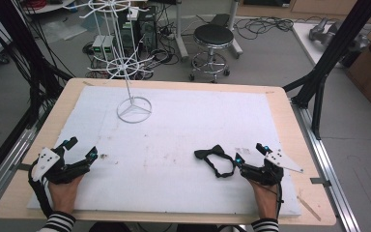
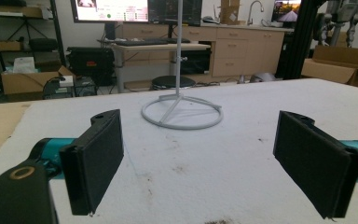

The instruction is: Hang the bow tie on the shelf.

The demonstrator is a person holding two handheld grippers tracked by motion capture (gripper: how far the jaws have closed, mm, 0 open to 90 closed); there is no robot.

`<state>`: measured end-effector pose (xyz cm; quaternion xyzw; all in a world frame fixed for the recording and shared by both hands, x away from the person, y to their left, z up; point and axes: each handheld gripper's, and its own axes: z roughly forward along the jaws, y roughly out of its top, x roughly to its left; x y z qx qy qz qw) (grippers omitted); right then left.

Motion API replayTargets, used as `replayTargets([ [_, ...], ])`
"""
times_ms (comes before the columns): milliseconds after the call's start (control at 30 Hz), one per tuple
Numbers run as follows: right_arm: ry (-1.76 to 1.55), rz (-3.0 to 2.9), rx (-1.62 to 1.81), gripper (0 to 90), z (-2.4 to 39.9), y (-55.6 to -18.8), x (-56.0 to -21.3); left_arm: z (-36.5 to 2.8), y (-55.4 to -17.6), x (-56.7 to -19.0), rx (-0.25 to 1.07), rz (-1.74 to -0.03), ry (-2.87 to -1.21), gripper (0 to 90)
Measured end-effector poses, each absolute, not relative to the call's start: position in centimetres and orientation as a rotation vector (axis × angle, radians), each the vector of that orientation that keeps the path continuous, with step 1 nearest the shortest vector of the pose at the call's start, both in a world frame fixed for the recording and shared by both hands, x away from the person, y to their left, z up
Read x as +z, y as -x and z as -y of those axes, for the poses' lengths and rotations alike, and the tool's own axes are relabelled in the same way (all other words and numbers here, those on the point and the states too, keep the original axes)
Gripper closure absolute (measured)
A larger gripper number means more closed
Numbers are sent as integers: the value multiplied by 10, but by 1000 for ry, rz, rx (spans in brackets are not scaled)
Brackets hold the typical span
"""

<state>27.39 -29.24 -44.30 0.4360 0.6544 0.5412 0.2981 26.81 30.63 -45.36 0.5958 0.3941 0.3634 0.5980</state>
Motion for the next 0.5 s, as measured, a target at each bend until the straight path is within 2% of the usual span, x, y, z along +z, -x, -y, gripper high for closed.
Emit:
replayTargets([
  [500, -1158, -2025, 1285, 93, 289, -304, -394, -306, -268, -454, 844, -914, -1380, 164],
])
